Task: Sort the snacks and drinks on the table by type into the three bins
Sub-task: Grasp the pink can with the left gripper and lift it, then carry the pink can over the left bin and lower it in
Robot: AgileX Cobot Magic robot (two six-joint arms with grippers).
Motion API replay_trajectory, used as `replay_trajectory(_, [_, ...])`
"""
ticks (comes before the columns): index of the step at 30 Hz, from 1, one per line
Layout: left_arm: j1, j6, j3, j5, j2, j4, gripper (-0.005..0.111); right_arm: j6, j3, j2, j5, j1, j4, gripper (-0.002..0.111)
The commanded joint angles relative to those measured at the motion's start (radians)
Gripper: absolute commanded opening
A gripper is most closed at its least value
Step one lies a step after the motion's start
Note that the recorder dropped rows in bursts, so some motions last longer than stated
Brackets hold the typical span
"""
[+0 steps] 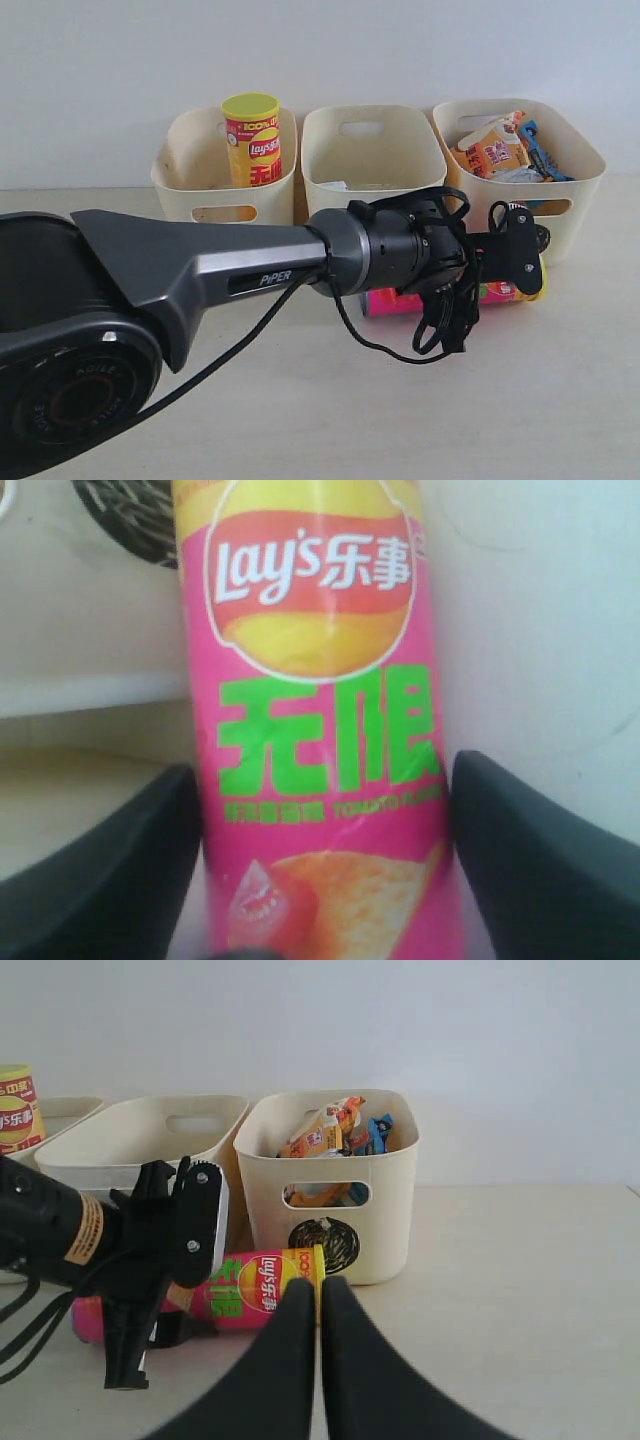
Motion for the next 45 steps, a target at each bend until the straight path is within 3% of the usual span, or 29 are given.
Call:
replay_trajectory(1, [-0.012, -0.023, -0.004, 0.042, 0.001, -0.023, 0.025, 0.006, 0.005, -0.005, -0.004, 0.003, -0.002, 0.0])
replay_trajectory(7, [-0.049, -0.02, -0.004, 0.107, -0.009, 0.004, 0.005, 0.006, 0.005, -0.005, -0.006, 0.003, -0.002, 0.0])
replay_trajectory(16, [-0.097, -0.012, -0.004, 0.242, -0.073, 0.016, 0.004, 0.006, 0.005, -0.005, -0.006, 0.003, -0.002, 0.0])
replay_trajectory(23, [-0.097, -0.012, -0.004, 0.478, -0.195, -0.184, 0.004, 0.006, 0.005, -0.005, -0.006, 0.003, -0.002, 0.0])
replay_trajectory(28, [-0.09, -0.012, 0.005, 0.551, -0.302, -0.33, 0.004, 0.006, 0.005, -0.005, -0.004, 0.003, 0.0, 0.0])
replay_trajectory(36, [-0.063, -0.019, 0.179, 0.511, -0.562, -0.442, 0.004, 0.006, 0.005, -0.005, -0.002, 0.003, 0.0, 0.0])
replay_trajectory(45, [0.049, -0.053, 0.436, 0.226, -0.921, -0.522, 0.004, 0.006, 0.005, -0.005, -0.002, 0.003, 0.0, 0.0])
